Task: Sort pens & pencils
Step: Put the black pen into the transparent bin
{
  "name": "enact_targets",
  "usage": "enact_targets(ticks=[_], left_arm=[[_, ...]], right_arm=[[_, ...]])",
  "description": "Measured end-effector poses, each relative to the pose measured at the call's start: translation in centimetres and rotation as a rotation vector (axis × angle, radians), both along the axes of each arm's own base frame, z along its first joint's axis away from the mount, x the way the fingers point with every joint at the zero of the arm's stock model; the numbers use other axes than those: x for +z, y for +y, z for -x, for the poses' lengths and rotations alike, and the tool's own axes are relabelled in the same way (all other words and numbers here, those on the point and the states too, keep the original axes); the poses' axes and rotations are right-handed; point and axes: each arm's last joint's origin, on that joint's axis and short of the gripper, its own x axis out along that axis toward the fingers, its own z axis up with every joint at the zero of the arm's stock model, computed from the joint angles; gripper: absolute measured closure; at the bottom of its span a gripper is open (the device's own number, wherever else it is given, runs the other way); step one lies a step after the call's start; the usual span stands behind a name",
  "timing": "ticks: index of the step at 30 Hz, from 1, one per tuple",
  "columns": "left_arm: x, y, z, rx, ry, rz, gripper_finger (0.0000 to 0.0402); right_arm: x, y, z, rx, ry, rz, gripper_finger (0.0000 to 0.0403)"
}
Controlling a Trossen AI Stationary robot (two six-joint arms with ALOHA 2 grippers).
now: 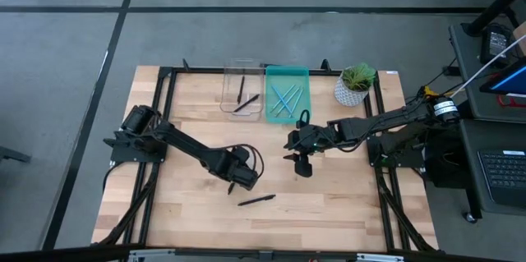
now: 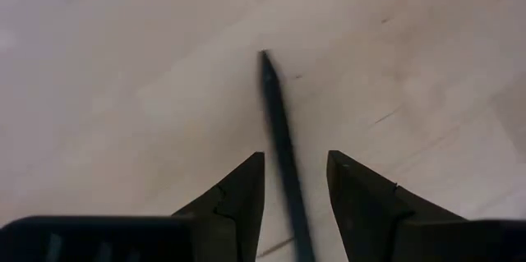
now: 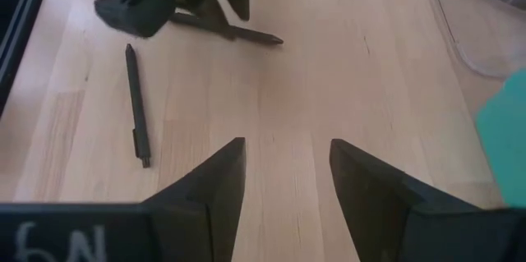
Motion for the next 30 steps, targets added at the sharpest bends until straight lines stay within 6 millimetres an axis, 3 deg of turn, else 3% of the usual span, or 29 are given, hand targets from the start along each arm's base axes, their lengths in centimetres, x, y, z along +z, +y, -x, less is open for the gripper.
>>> enact_targets(ticks=[9, 21, 26, 30], left_arm=[[-2.0, -0.2, -0.3, 0.001, 0.060, -0.011, 0.0276], [-1.9, -0.2, -0.3, 0.018, 0.063, 0.049, 0.0280], [-1.9, -0.1, -0.4, 0.022, 0.065, 0.066, 0.0307], [-1.9, -0.1, -0.4, 0.021, 0.066, 0.073, 0.0351]], right_arm=[[0.0, 0.0, 0.0, 0.000, 0.000, 0.000, 0.0223], [-0.2, -1.6, 0.1, -0.123, 0.041, -0.075, 0.0223], [-0.3, -2.2, 0.2, -0.255, 0.039, -0.039, 0.0223], [-0.3, -2.2, 0.2, -0.262, 0.036, -0.014, 0.0223]])
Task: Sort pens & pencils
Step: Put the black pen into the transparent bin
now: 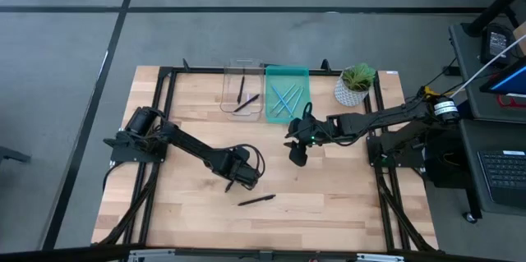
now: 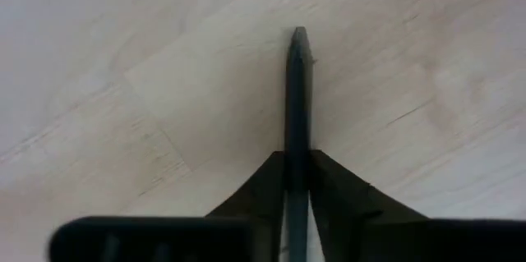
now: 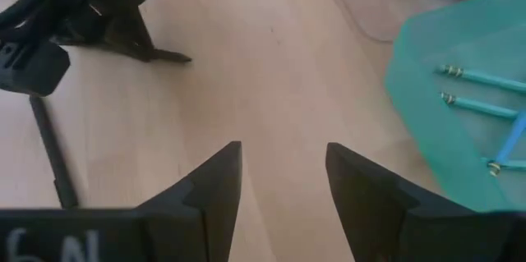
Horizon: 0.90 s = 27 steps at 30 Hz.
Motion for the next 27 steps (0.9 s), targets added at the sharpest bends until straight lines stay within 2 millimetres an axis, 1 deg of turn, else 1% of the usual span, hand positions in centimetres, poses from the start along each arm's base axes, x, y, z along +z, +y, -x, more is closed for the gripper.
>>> enact_targets(ticks=[3, 7, 11, 16, 17, 19, 23, 25, 27], left_arm=[[0.0, 0.0, 0.0, 0.001, 0.002, 0.000, 0.0384], [0.0, 0.3, -0.1, 0.012, 0.008, 0.014, 0.0386], [0.0, 0.4, -0.1, 0.031, 0.010, 0.018, 0.0386], [1.1, 0.5, 0.2, 0.026, -0.018, 0.037, 0.0386], [1.6, 0.7, 0.4, 0.016, -0.016, 0.047, 0.0386], [3.3, 1.0, 0.6, -0.001, -0.063, 0.054, 0.0386], [6.1, 2.2, 1.2, -0.038, -0.135, 0.015, 0.0386], [8.0, 3.0, 1.7, -0.062, -0.186, -0.002, 0.0386], [9.8, 4.4, 2.5, -0.056, -0.214, -0.038, 0.0386]], right_arm=[[0.0, 0.1, 0.0, 0.021, 0.002, -0.023, 0.0223], [0.0, 0.3, 0.0, 0.067, 0.006, -0.070, 0.0223], [0.0, 0.3, 0.0, 0.071, 0.007, -0.073, 0.0223], [0.0, 0.3, 0.0, 0.073, 0.008, -0.071, 0.0223], [0.0, 0.3, 0.0, 0.074, 0.008, -0.070, 0.0223], [0.0, 0.3, 0.0, 0.075, 0.008, -0.069, 0.0223], [-0.1, 0.3, 0.0, 0.075, 0.014, -0.069, 0.0223], [-0.2, 0.3, 0.1, 0.079, 0.026, -0.065, 0.0223], [-0.2, 0.3, 0.2, 0.089, 0.033, -0.054, 0.0223]])
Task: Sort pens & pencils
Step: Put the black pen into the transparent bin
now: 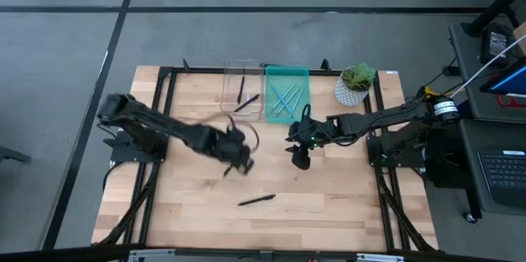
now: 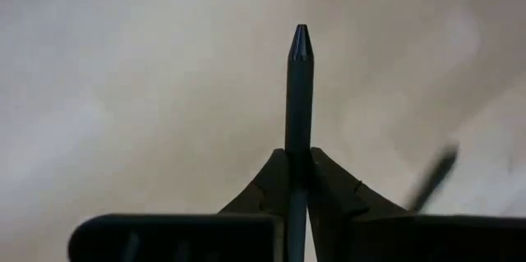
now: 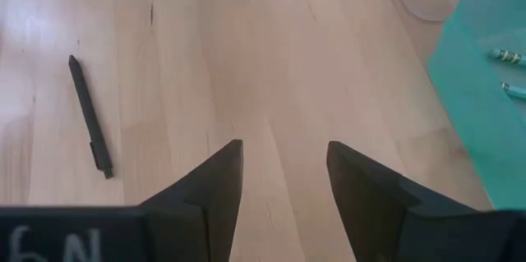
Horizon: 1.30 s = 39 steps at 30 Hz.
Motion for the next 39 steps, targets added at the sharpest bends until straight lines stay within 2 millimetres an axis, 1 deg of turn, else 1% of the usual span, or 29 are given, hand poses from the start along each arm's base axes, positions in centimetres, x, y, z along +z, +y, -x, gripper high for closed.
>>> enact_targets(ticks=[4, 6, 10, 12, 13, 17, 20, 23, 29, 39], left_arm=[[3.0, 4.2, 1.1, 0.065, -0.081, -0.118, 0.0386], [4.2, 6.5, 1.6, 0.075, -0.111, -0.160, 0.0386], [5.0, 11.7, 2.2, 0.121, -0.111, -0.242, 0.0386], [5.5, 14.4, 2.5, 0.150, -0.148, -0.260, 0.0386], [5.6, 15.8, 2.6, 0.160, -0.165, -0.260, 0.0386], [4.9, 20.8, 2.9, 0.191, -0.209, -0.243, 0.0386], [3.8, 23.4, 3.2, 0.211, -0.203, -0.229, 0.0386], [2.0, 24.8, 3.1, 0.203, -0.152, -0.186, 0.0386], [-0.2, 25.8, 2.1, 0.154, -0.121, -0.155, 0.0386], [-0.4, 25.9, 2.0, 0.153, -0.122, -0.158, 0.0380]], right_arm=[[0.0, 0.0, 0.1, 0.001, 0.008, 0.001, 0.0223], [0.0, 0.0, 0.0, 0.001, 0.005, 0.001, 0.0223], [0.0, 0.0, 0.0, 0.000, 0.004, 0.000, 0.0223], [0.0, 0.0, 0.0, 0.001, -0.001, 0.001, 0.0223], [0.0, 0.0, 0.0, 0.001, -0.001, 0.001, 0.0223], [0.0, 0.0, -0.1, 0.000, -0.006, 0.001, 0.0223], [0.1, 0.0, -0.1, -0.002, -0.009, 0.003, 0.0223], [0.1, 0.0, -0.1, -0.002, -0.009, 0.004, 0.0223], [0.1, 0.0, -0.1, -0.006, -0.009, 0.002, 0.0223], [0.1, 0.0, -0.1, -0.007, -0.010, 0.003, 0.0223]])
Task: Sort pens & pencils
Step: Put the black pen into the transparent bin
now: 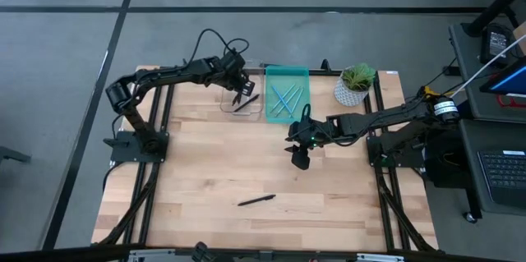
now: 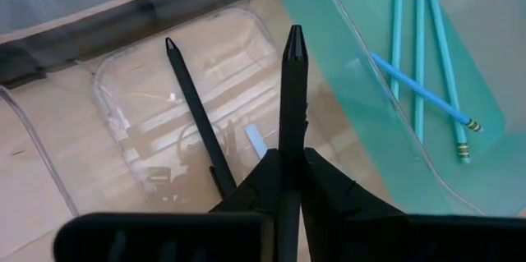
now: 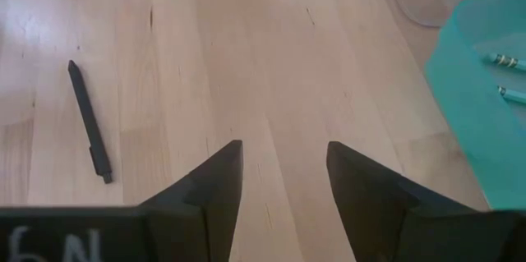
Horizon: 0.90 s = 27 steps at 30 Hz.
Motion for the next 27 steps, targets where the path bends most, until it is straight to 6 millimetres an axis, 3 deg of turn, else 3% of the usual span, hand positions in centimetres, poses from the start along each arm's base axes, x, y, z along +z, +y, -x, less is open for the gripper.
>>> enact_targets(ticks=[5, 14, 19, 22, 27], left_arm=[[0.0, 0.0, 0.0, -0.004, 0.002, -0.003, 0.0362], [0.2, 0.0, -0.2, -0.031, -0.006, -0.031, 0.0293], [0.5, 0.0, -0.2, -0.032, -0.026, -0.041, 0.0279], [2.0, 0.0, -0.2, -0.032, -0.066, -0.069, 0.0280], [6.3, -1.0, -0.7, -0.098, -0.174, -0.141, 0.0279]], right_arm=[[0.0, 0.0, 0.0, 0.000, 0.001, 0.000, 0.0223], [0.0, 0.0, 0.0, 0.000, 0.001, 0.000, 0.0223], [0.0, 0.0, 0.0, 0.000, 0.001, 0.000, 0.0223], [0.0, 0.0, 0.0, 0.002, 0.002, 0.003, 0.0223], [-0.1, 0.0, 0.0, 0.003, 0.008, 0.003, 0.0223]])
